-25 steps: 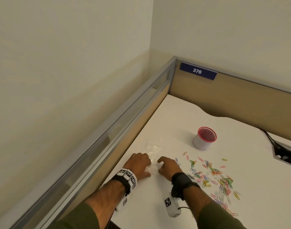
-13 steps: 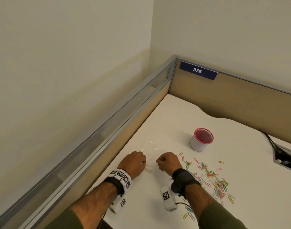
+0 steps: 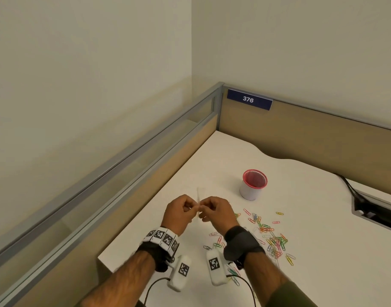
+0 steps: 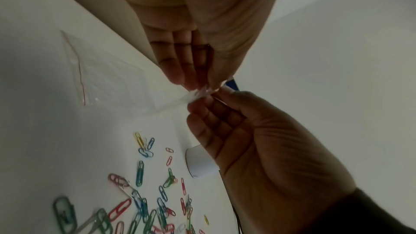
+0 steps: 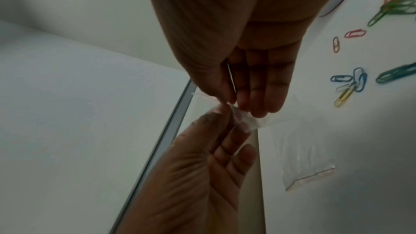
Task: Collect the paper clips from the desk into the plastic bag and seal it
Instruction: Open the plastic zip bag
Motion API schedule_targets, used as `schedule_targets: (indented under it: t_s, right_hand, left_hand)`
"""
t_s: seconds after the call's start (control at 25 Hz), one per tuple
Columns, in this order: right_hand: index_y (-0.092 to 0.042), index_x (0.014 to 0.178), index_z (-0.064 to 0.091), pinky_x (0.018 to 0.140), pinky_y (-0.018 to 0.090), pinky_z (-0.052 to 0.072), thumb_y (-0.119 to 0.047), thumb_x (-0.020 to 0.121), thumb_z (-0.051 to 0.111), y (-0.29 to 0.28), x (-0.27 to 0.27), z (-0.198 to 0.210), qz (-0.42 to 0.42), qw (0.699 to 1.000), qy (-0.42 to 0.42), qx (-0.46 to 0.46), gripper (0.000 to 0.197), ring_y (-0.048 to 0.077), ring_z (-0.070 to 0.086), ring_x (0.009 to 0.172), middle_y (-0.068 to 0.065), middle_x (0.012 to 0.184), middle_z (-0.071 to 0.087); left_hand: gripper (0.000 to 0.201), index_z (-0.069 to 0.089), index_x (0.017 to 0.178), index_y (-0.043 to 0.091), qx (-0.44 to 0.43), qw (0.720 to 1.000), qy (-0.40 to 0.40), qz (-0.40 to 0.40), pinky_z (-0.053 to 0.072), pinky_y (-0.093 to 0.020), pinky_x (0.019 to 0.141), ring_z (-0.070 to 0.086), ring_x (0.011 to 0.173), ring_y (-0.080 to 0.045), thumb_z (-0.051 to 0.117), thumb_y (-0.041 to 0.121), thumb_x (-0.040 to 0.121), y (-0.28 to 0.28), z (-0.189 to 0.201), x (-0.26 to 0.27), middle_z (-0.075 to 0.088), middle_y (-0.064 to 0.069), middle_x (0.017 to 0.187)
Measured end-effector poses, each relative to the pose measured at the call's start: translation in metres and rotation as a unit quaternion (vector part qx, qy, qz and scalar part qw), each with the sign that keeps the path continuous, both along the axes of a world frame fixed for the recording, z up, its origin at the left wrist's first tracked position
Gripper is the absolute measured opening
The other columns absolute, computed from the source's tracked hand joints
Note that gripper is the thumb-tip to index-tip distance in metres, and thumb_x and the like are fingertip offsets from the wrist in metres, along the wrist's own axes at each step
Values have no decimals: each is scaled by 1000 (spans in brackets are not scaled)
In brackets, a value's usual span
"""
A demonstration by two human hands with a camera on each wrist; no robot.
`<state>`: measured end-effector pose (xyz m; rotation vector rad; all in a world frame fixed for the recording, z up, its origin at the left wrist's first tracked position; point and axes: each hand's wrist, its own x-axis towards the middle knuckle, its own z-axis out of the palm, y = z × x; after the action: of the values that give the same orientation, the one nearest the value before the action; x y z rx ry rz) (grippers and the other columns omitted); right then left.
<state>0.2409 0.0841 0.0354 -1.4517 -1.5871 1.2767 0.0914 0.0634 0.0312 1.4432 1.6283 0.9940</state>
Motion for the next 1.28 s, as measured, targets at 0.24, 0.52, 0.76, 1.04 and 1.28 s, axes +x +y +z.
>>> schedule_targets:
  t_s: [0.24, 0.52, 0.76, 1.04, 1.28]
  right_hand:
    - [-12, 84, 71, 65, 29, 61, -32, 86, 69, -4, 15, 5, -34, 999, 15, -2, 20, 24, 70, 71, 7, 77, 73]
    - [-10, 82, 71, 61, 23, 59, -16, 91, 59, -8, 13, 8, -51, 999, 1, 3, 17, 13, 67, 62, 7, 73, 72]
    - [-12, 85, 71, 59, 18, 56, -15, 92, 61, -6, 11, 17, -60, 998, -4, 1, 12, 13, 68, 64, 4, 75, 72]
    - [-13, 76, 67, 64, 28, 58, -13, 84, 62, -7, 1, 17, -79, 992, -90, 36, 10, 14, 62, 60, 2, 69, 68]
    - [-12, 79, 65, 72, 33, 56, -14, 84, 60, -2, -5, 23, -96, 985, -131, 52, 7, 21, 62, 72, 4, 79, 66]
  left_hand:
    - [4, 70, 87, 17, 1, 1000, 1, -10, 59, -25, 67, 68, 74, -15, 73, 19, 88, -2, -4, 19, 72, 1, 79]
    - [11, 61, 86, 15, -3, 1000, 7, -18, 59, -30, 68, 68, 71, -16, 61, 23, 95, -9, -1, 20, 70, 0, 77]
    - [20, 60, 80, 17, -16, 993, 68, -91, 54, -32, 63, 64, 69, -21, 62, 33, 93, -1, 4, 13, 68, -3, 75]
    - [30, 46, 64, 20, -23, 986, 135, -90, 42, -33, 55, 45, 57, -14, 49, 18, 94, -1, -1, 23, 60, -7, 66]
    - [30, 46, 68, 21, -16, 985, 155, -72, 42, -30, 56, 44, 57, -13, 49, 24, 98, 1, -1, 23, 54, 0, 66]
